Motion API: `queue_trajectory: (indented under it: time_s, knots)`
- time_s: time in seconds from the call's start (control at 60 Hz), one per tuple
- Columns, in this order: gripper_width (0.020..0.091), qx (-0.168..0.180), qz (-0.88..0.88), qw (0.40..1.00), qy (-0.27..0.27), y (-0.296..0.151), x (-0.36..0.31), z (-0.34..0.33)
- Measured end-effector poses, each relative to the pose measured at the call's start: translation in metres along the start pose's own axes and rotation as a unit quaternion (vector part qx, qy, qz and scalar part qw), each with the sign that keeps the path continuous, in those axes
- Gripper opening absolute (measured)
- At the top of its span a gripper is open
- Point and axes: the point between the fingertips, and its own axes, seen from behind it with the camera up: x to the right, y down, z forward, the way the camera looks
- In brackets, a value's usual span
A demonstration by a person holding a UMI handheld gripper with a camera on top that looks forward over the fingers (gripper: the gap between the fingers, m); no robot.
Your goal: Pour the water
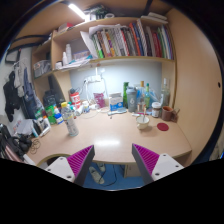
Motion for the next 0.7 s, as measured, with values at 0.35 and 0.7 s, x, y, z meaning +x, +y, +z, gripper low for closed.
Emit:
queue_trajectory:
  time_s: [0.35,0.7]
  knots:
    - [0.0827,0.019,-0.022,0.997,0.071,0.017,-0.049,-0.008]
    - [0.0829,0.031,-0.025,0.998,0.039,0.026,-0.119,0.015]
